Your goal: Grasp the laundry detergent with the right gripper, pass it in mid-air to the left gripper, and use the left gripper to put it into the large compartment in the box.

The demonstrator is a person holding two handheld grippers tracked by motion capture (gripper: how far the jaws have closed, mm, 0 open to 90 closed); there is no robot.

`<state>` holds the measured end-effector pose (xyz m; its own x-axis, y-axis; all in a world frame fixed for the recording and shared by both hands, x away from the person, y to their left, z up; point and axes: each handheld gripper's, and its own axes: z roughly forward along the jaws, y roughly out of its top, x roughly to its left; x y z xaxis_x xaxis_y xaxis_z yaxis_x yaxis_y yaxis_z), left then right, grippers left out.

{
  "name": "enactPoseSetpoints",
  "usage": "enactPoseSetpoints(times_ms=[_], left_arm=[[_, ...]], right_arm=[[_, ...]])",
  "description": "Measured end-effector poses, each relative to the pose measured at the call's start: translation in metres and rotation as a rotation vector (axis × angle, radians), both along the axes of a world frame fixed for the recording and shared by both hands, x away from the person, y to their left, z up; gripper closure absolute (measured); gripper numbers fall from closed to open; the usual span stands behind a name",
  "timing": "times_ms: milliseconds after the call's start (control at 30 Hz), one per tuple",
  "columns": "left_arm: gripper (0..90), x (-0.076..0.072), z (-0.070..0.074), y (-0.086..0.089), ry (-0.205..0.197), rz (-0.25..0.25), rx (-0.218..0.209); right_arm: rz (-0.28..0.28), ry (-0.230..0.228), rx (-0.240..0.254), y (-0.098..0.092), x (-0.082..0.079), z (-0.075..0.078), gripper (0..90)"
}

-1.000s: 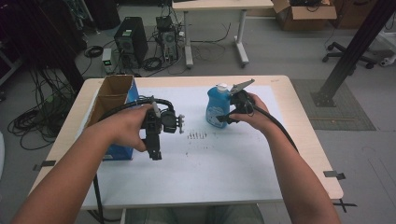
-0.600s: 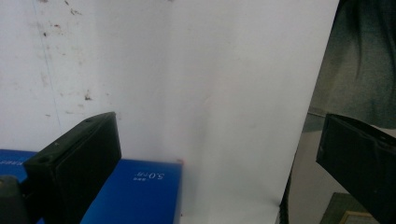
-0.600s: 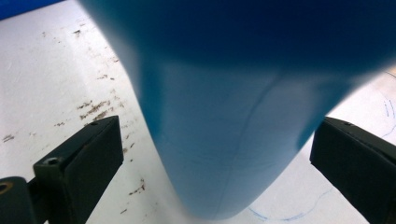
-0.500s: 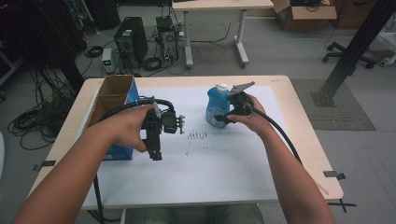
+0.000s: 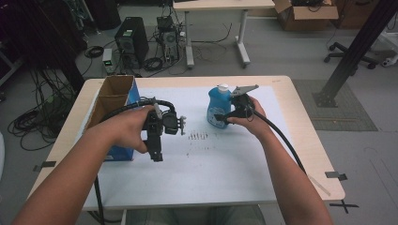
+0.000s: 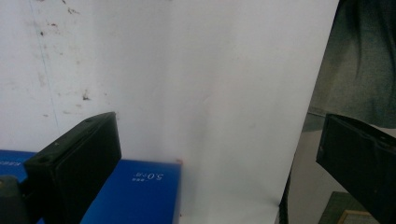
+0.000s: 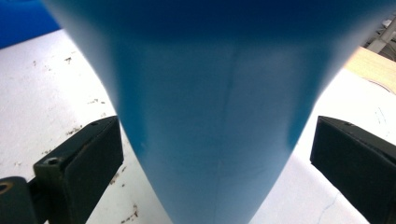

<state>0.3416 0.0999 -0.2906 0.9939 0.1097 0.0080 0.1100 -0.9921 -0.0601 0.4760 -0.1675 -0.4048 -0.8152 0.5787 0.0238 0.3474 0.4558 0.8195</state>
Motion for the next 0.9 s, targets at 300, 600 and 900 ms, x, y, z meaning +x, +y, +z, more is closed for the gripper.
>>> enactPoseSetpoints(times_ms=[300,600,900], left_arm=[[0.2,0.0001,-0.0003,-0.0004,0.002,0.002,0.003],[0.2,-0.0002,-0.0024,0.0011,0.005,0.001,0.004],[0.2,0.0,-0.003,0.0009,0.008,0.003,0.005]], right_arm=[[-0.02,-0.006,0.006,0.0037,-0.0002,-0.0046,7.0],[-0.021,-0.015,0.013,0.0058,-0.0013,-0.0056,13.5],[-0.022,-0.024,0.017,0.0058,-0.0023,-0.0057,18.2]])
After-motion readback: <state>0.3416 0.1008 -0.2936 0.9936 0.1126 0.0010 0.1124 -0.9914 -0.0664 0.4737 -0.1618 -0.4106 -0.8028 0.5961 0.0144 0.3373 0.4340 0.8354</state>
